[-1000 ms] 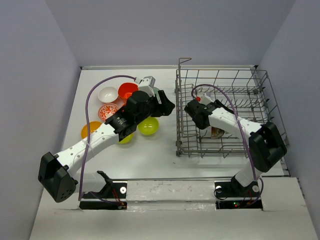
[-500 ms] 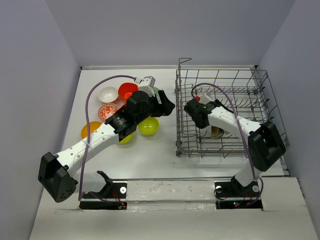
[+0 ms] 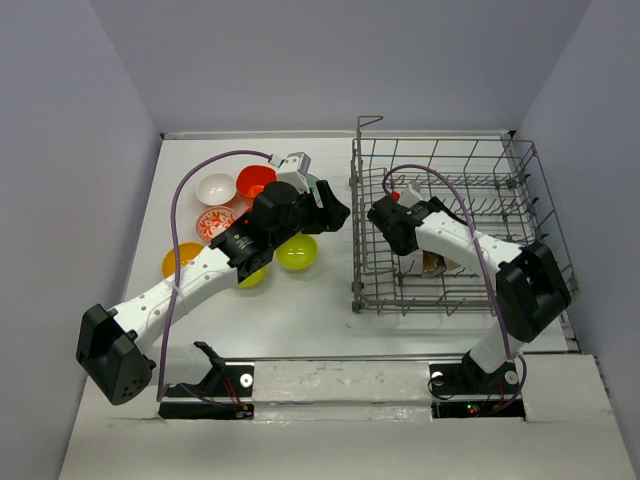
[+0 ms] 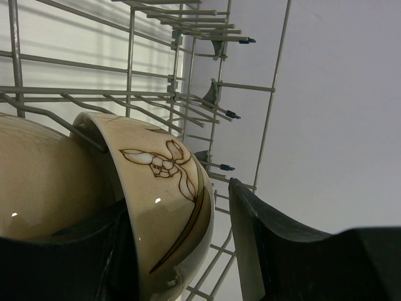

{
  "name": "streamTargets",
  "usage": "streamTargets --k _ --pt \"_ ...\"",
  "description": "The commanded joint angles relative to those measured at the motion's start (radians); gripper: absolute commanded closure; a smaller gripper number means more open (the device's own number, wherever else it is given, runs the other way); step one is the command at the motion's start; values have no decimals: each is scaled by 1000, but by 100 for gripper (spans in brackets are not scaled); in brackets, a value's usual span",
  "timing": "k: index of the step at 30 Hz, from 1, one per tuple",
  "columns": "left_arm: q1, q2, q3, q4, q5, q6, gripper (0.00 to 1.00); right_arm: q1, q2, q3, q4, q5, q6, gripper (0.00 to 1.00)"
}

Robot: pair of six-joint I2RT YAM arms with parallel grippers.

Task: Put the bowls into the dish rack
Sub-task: Insert the bowl into the dish rack.

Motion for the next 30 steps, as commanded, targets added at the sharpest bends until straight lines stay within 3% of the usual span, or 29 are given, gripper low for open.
streamTargets --k 1,30 --pt "4 -7 -11 35 13 16 22 8 -9 41 -38 8 14 45" --pt "4 -4 -15 38 14 16 22 17 -97 13 -66 -11 26 44"
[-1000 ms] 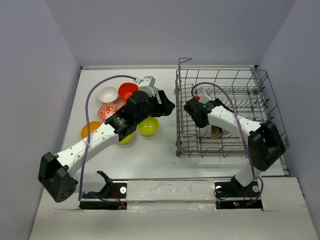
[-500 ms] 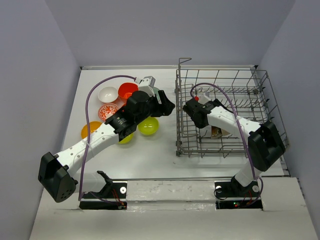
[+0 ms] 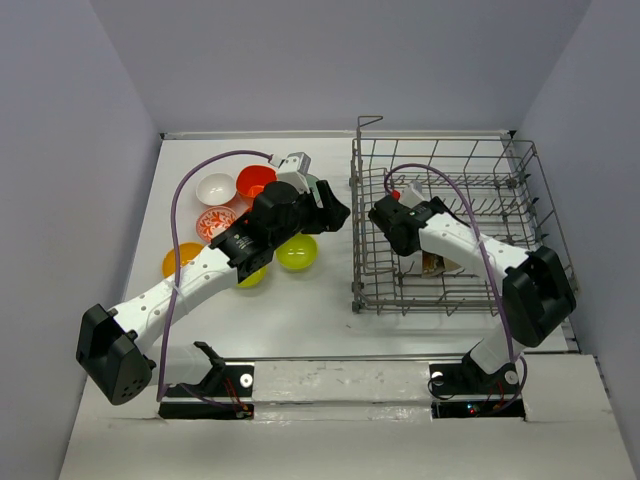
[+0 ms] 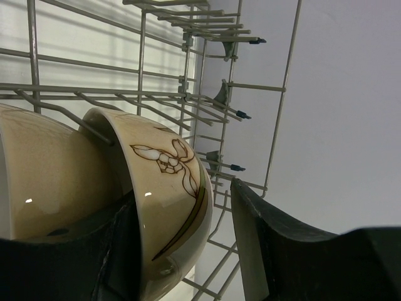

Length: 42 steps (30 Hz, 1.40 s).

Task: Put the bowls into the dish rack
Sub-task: Insert the bowl into the dish rack.

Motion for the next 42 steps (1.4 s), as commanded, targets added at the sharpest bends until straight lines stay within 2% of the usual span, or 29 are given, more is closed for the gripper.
streamTargets --k 1,9,12,16,20,25,31,40,42 --pt "4 -5 -15 38 12 16 22 5 -62 12 -58 35 3 44" --pt "4 -7 -17 38 14 16 22 5 -57 2 -56 29 2 46" --pt "3 -8 -17 38 11 16 22 5 -56 6 -61 27 3 53" --pt "4 -5 -18 38 14 14 22 5 -53 -6 -61 29 3 69" --pt "4 -8 -18 38 12 14 22 5 -44 -5 -59 67 3 80" --pt "4 -5 -18 38 12 14 22 5 -25 -9 -55 103 -3 85" --pt "3 -1 -20 41 15 14 22 5 -20 -15 -55 138 -3 87" --pt "4 1 -20 41 14 14 22 5 -14 -23 -49 228 -5 99" --pt "4 1 -18 41 14 14 22 5 -17 -23 -46 236 -9 99"
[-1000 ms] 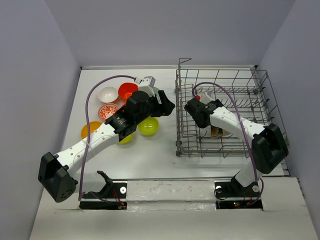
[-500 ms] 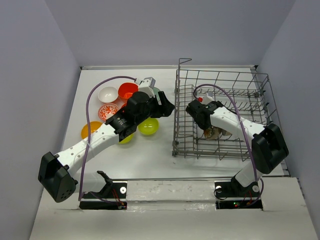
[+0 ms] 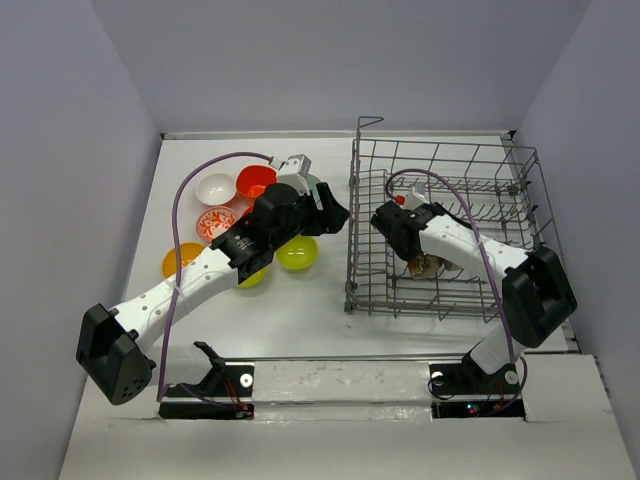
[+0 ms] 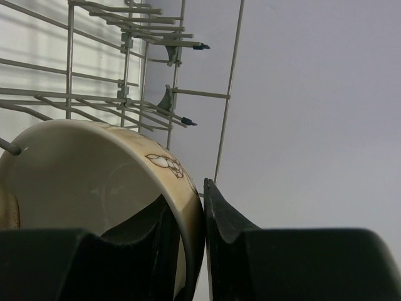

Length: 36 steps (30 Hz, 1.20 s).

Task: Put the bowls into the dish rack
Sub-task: Insert the bowl into the dish rack.

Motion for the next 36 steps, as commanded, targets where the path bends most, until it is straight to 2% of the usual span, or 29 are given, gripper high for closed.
streamTargets --k 1,10,36 --pt "4 2 -4 41 15 14 22 10 -14 3 31 91 18 99" --pt "4 7 -1 41 17 11 22 1 -66 -38 90 201 -58 99" --pt "4 8 -4 45 20 10 22 -56 -195 -52 109 307 -113 99"
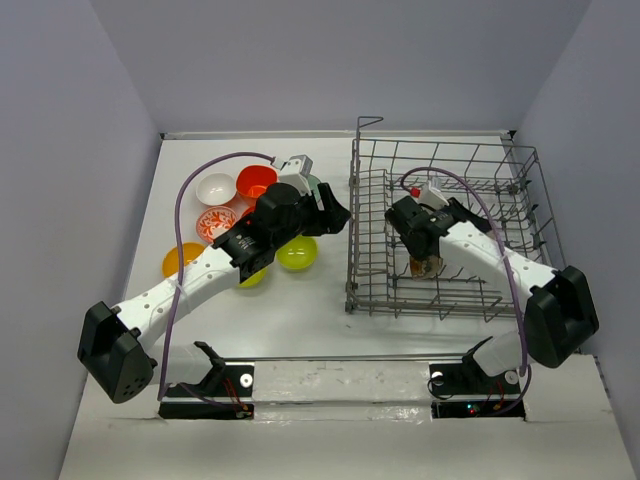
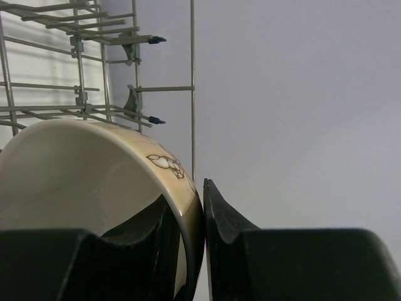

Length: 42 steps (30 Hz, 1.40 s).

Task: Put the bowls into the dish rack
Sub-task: Insert the bowl into the dish rack.

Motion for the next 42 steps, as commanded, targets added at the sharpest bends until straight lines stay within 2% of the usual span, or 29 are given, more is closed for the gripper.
streamTargets --k 1,22,29,42 --pt "4 -3 -4 39 12 10 22 -12 -69 7 7 216 -29 99" --pt "4 -4 -4 39 14 10 22 -39 -119 -88 70 219 -107 99" --pt "4 -1 -2 41 14 10 22 -39 -62 -91 131 206 -142 99" --pt "6 8 1 44 14 12 22 -39 32 -71 152 152 -104 98"
